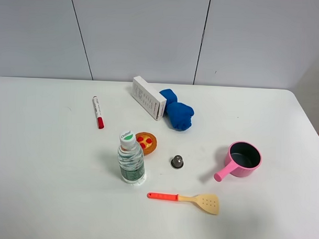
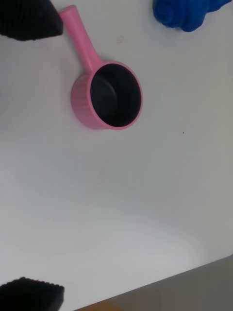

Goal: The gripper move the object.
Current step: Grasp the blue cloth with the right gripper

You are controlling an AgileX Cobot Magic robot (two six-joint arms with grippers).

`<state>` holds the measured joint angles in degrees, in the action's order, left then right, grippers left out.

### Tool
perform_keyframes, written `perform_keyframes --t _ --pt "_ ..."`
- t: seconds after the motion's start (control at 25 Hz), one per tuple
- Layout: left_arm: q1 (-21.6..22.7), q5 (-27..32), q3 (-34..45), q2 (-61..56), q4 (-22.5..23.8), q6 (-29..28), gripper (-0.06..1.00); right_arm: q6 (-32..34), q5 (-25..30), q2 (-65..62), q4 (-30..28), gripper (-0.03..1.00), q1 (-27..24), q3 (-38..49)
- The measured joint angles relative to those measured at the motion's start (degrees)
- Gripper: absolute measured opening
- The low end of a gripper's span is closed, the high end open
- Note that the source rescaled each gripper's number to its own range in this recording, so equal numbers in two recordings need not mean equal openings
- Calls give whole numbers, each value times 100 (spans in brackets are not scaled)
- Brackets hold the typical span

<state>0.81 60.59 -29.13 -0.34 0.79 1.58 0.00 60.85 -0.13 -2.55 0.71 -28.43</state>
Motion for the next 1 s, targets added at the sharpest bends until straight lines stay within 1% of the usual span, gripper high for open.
perform_keyframes --t 1.0 --pt "0 0 0 0 0 0 100 0 0 0 0 100 0 0"
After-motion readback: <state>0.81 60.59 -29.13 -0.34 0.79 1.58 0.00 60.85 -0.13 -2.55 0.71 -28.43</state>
